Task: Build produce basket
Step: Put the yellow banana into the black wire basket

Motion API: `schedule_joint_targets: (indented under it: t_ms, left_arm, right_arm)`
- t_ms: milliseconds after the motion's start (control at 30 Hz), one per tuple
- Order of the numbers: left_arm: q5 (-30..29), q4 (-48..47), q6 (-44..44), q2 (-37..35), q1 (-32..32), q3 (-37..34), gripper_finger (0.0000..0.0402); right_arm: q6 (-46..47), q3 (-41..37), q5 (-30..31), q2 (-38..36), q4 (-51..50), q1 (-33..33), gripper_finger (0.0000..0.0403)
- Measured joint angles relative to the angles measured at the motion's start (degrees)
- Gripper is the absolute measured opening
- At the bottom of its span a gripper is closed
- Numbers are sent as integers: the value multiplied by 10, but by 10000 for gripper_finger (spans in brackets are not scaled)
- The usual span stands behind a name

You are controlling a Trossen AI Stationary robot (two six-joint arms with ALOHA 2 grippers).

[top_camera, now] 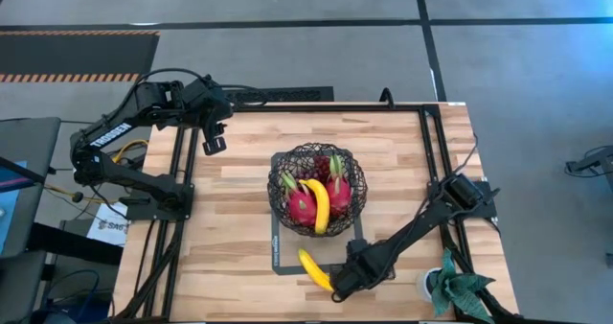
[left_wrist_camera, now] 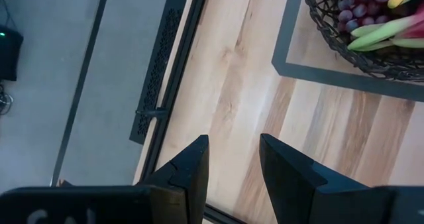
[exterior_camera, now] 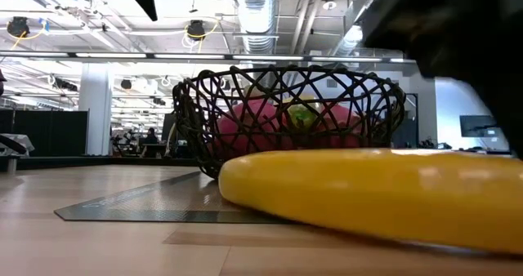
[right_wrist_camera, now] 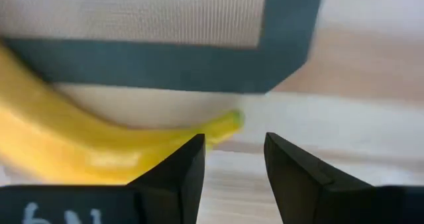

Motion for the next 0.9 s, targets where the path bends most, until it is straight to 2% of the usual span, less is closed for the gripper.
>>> schedule_joint_targets:
  t_ms: [133, 233, 367, 467, 633, 900]
  left_arm:
    - [3, -1, -12, 0, 0, 0, 122]
    - [3, -1, -29, 0, 0, 0, 122]
    - [4, -1, -54, 0, 0, 0, 122]
    - [5, -1, -69, 0, 0, 0, 122]
    - [9, -2, -111, 0, 0, 0, 122]
    - [10, -24, -156, 0, 0, 0, 122]
  right_arm:
    - [-153, 1, 30, -32, -26, -2, 175]
    - [-330, 1, 48, -36, -36, -3, 175]
    - [-548, 1, 44, -36, -45, -3, 175]
    - [-675, 1, 29, -33, -67, 2, 175]
    - [-800, 1, 1, -36, -83, 12, 172]
    - [-903, 2, -3, -45, -36, 20, 146]
